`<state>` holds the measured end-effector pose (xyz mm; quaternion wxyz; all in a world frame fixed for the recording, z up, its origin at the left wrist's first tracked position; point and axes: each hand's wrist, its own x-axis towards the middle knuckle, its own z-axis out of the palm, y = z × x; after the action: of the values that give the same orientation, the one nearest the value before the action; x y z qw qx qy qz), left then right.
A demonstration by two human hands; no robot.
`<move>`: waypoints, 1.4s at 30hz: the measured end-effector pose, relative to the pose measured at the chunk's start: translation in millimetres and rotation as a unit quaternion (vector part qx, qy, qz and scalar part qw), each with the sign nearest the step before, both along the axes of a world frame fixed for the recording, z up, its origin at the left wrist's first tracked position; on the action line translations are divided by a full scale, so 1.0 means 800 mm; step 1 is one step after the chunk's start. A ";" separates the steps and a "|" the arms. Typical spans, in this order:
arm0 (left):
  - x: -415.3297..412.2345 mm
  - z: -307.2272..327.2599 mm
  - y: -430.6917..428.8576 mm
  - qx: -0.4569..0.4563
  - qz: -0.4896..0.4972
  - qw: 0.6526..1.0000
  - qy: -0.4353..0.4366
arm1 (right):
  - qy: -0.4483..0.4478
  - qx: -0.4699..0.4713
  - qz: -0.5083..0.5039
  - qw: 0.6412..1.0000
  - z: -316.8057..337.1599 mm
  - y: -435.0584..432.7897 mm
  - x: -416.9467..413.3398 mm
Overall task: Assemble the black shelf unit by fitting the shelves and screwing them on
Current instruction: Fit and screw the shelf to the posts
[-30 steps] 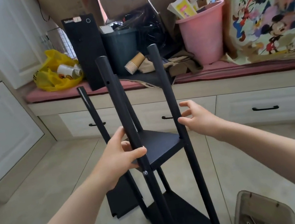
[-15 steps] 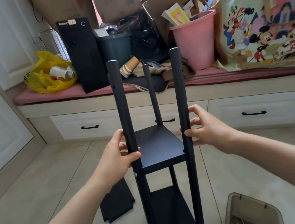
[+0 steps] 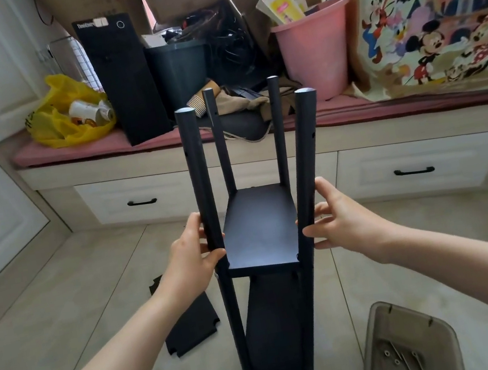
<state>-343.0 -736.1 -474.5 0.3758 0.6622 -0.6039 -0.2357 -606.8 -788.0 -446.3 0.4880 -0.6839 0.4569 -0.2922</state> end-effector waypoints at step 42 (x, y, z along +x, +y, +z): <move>-0.086 -0.081 0.028 -0.037 -0.173 0.936 -0.306 | 0.079 -0.069 0.052 0.993 -0.018 0.027 -0.010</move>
<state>-411.6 -713.8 -539.6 0.1505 0.5737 -0.8029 -0.0604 -614.9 -766.4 -460.4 0.4160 -0.7600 0.4367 -0.2423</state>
